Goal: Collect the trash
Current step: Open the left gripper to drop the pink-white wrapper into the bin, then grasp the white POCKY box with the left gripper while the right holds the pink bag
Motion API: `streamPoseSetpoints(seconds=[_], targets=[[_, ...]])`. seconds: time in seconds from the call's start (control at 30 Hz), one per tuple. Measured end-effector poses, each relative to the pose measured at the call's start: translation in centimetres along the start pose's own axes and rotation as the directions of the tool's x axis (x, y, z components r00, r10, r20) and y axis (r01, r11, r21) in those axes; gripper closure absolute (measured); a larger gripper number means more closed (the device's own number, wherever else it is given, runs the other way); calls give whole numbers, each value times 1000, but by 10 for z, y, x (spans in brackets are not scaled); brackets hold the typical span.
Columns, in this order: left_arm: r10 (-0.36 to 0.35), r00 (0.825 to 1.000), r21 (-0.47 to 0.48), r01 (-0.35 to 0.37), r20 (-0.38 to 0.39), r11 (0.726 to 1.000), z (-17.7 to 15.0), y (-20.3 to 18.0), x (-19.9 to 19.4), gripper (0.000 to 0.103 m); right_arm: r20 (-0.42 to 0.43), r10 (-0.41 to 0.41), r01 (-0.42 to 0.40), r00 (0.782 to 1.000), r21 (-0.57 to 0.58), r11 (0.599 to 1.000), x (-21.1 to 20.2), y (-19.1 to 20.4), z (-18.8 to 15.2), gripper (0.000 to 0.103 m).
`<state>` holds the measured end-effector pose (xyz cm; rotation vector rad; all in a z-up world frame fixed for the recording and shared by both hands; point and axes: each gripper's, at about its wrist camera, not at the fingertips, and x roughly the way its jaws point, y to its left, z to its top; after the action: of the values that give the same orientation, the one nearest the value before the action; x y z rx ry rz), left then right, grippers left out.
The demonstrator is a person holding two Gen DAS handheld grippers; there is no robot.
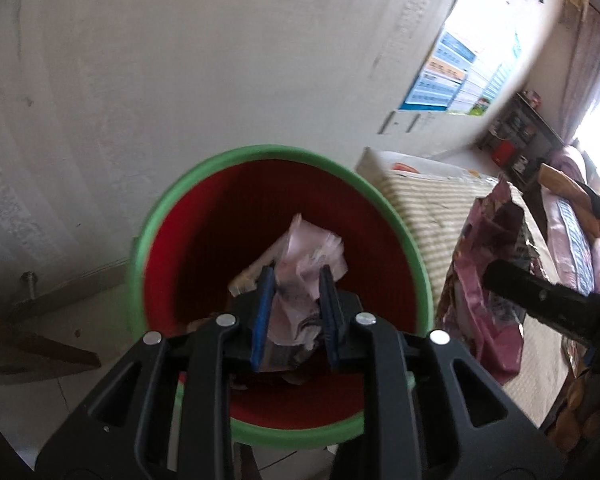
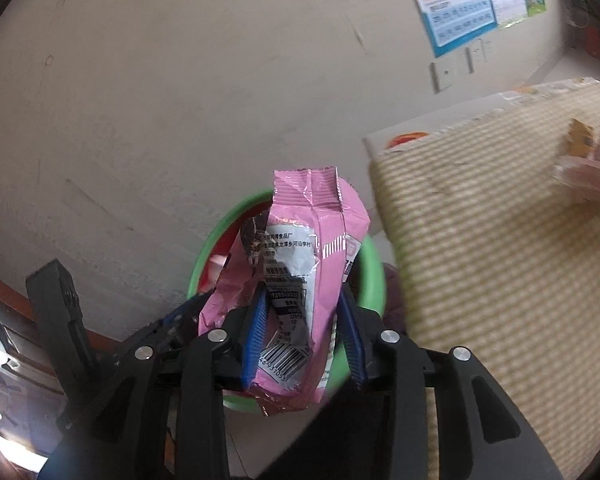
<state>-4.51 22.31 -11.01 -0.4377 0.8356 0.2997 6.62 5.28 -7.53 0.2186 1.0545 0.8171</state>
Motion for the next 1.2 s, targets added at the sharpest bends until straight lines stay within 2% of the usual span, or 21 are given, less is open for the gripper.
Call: streamPoseSetpoints(seconds=[0.07, 0.17, 0.3, 0.4, 0.47, 0.5, 0.57, 0.6, 0.67, 0.7, 0.73, 0.83, 0.9, 0.93, 1.0, 1.07, 1.2], targets=[[12, 1000, -9, -12, 11, 1000, 0, 5, -2, 63, -5, 21, -21, 1000, -1, 1000, 6, 3, 4, 55], [25, 999, -16, -25, 25, 1000, 0, 8, -4, 50, -6, 43, -43, 999, -12, 999, 10, 7, 7, 42], [25, 999, -10, -25, 24, 1000, -2, 4, -3, 47, 21, 18, -18, 1000, -19, 1000, 3, -6, 13, 42], [17, 999, 16, -18, 27, 1000, -3, -5, -3, 45, 86, -81, 80, 993, 20, 997, -19, -48, 20, 42], [8, 1000, 30, -9, 28, 999, 0, -13, 0, 43, 126, -200, 191, 972, 84, 978, -40, -93, 29, 42], [0, 1000, 42, -1, 26, 999, 0, -18, 1, 43, 150, -271, 254, 951, 122, 959, -54, -119, 33, 42], [-13, 1000, 60, 12, 20, 998, 1, -26, 4, 42, 193, -390, 357, 900, 185, 916, -77, -160, 39, 42], [-18, 1000, 68, 17, 17, 998, 2, -31, 5, 42, 206, -457, 413, 865, 225, 883, -90, -184, 43, 41], [-42, 999, 93, 41, 5, 995, 2, -47, 8, 42, 188, -531, 470, 826, 290, 834, -100, -226, 49, 40], [-56, 998, 108, 56, 0, 993, 2, -56, 9, 42, 157, -561, 493, 813, 327, 806, -102, -250, 53, 40], [-71, 997, 122, 70, -3, 990, 2, -65, 9, 42, 130, -573, 504, 810, 345, 791, -101, -267, 53, 40], [-117, 993, 145, 118, -15, 982, 1, -88, 10, 40, 34, -571, 517, 820, 384, 765, -91, -309, 51, 40], [-138, 990, 169, 140, -25, 976, 0, -105, 10, 39, -12, -539, 500, 842, 391, 773, -82, -323, 47, 42], [-147, 989, 179, 150, -31, 972, -1, -113, 10, 39, -19, -512, 477, 859, 394, 786, -80, -323, 43, 47], [-158, 986, 194, 163, -44, 967, -3, -123, 12, 39, -24, -466, 440, 884, 378, 814, -79, -311, 31, 53], [-174, 982, 204, 185, -67, 961, -4, -136, 18, 39, -21, -429, 407, 903, 356, 841, -77, -298, 25, 64], [-217, 971, 222, 234, -99, 947, -1, -171, 34, 38, -16, -336, 319, 942, 356, 878, -83, -270, -8, 69]])
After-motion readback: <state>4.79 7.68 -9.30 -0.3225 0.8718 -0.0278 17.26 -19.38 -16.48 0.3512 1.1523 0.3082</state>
